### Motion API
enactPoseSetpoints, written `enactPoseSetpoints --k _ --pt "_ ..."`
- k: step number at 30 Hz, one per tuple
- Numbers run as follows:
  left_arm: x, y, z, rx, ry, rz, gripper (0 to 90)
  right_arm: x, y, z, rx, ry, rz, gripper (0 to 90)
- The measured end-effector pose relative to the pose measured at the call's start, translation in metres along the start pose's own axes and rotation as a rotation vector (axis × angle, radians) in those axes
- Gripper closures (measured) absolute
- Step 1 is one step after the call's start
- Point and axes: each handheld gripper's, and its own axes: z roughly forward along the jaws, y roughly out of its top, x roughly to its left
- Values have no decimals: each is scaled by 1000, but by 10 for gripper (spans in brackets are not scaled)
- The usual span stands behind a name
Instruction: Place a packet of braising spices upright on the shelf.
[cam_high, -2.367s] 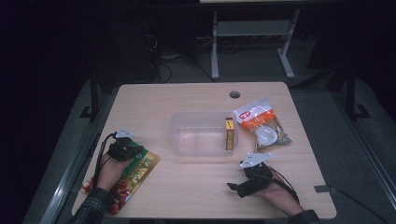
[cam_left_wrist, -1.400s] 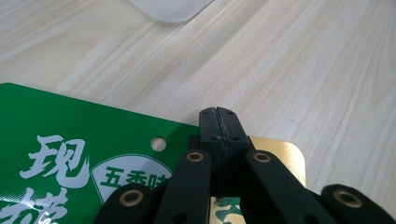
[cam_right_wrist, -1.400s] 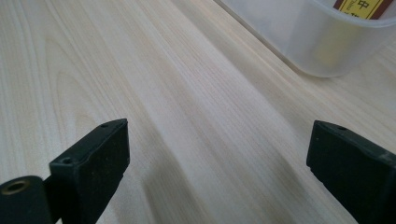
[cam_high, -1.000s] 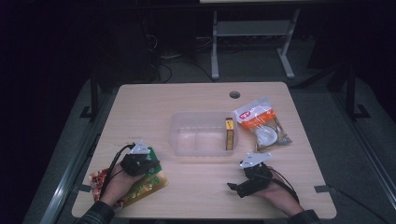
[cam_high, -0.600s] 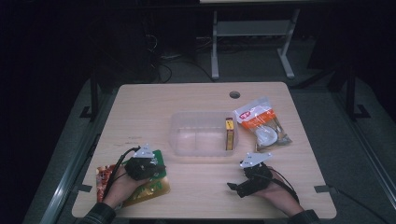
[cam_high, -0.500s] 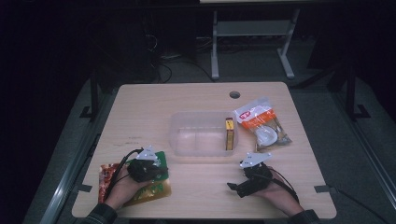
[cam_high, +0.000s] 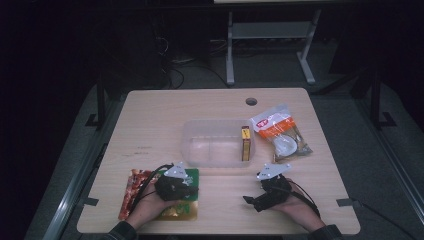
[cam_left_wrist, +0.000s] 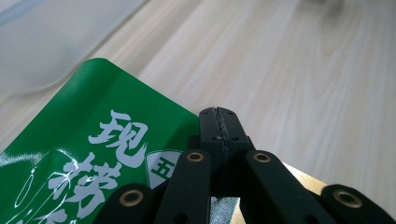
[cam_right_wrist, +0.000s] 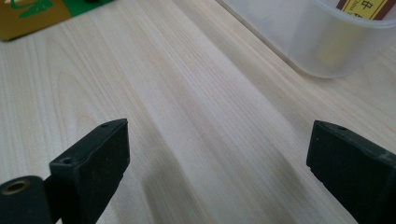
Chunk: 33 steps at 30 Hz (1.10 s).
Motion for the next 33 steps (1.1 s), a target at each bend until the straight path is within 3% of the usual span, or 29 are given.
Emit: enactPoseSetpoints --k 8,12,23,26,30,33 --pt "-18 22 28 4 -60 48 900 1 1 0 -1 2 -7 55" --pt "-27 34 43 -2 -88 51 900 1 0 -1 -4 4 -7 55" --pt "-39 61 75 -22 -114 83 900 1 0 -5 -13 1 -12 54" --pt "-39 63 76 -21 -108 92 900 -1 -1 -7 -18 0 -9 55" --pt "-37 64 62 -41 -96 108 900 1 -1 -7 -16 6 -15 54" --pt "-29 57 39 -13 -34 136 900 1 -1 -6 -10 8 -19 55"
